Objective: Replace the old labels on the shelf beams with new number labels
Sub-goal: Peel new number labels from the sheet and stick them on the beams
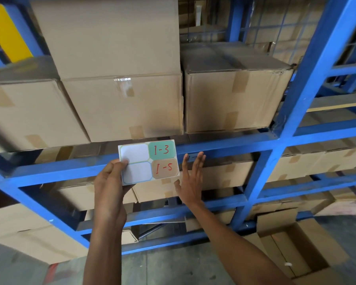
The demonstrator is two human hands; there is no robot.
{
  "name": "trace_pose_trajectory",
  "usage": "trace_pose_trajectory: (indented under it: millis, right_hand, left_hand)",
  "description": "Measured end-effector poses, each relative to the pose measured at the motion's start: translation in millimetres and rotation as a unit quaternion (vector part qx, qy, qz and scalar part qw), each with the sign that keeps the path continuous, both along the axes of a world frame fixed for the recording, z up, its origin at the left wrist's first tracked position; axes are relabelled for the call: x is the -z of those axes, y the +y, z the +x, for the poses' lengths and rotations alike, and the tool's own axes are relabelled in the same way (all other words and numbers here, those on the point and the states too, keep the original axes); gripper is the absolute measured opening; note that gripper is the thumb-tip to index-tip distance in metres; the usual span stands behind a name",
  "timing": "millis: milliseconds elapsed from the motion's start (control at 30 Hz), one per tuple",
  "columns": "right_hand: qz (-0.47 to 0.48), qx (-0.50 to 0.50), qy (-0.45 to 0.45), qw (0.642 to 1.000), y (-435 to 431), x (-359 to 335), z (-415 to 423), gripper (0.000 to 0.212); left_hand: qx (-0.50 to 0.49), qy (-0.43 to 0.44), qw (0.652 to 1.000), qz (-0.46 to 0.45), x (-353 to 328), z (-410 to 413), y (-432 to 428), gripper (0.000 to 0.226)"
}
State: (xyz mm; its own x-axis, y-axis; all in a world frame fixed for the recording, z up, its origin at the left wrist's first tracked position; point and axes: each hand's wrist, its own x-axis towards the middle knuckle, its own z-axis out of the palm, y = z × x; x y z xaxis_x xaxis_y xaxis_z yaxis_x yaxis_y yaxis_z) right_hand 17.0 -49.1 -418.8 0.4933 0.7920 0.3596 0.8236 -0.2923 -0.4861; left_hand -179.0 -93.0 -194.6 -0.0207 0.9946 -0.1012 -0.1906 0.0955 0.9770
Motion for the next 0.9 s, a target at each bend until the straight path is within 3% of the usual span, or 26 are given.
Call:
trace_pose_trajectory:
  millis: [267, 467, 567, 633, 700, 800, 900]
  right_hand:
    - [0.005, 0.001, -0.007, 1.000, -10.8, -11.6, -2.9, 0.124]
    - [0.015, 0.005, -0.010, 1.000, -13.3, -37.9, -5.4, 0.111]
    - [0.072, -0.029, 0.144, 0.987, -32.3, -60.7, -23.6, 0.074]
    - [0.134, -0.063, 0.333, 0.931, -56.2, -86.3, -39.6, 0.047]
    - [0.215, -0.070, 0.437, 0.870, -84.8, -113.7, -47.5, 0.036]
    - [0.270, -0.090, 0.440, 0.852, -127.7, -141.8, -46.7, 0.033]
    - [0.297, -0.073, 0.389, 0.869, -156.7, -155.9, -34.2, 0.030]
  left_hand:
    - [0.013, -0.009, 1.000, 0.009, -2.5, -35.3, -9.4, 0.020]
    - [0.035, -0.010, 0.999, 0.013, -0.9, -47.4, -13.6, 0.019]
    - [0.060, -0.010, 0.998, 0.008, 6.2, -48.2, -17.5, 0.017]
    - [0.072, -0.010, 0.997, 0.003, 12.8, -46.2, -20.8, 0.018]
    - [0.082, -0.011, 0.997, -0.004, 19.8, -40.7, -24.4, 0.021]
    - [0.107, -0.013, 0.994, -0.019, 30.2, -26.3, -30.6, 0.021]
    - [0.146, -0.019, 0.989, -0.013, 37.0, -3.9, -35.5, 0.020]
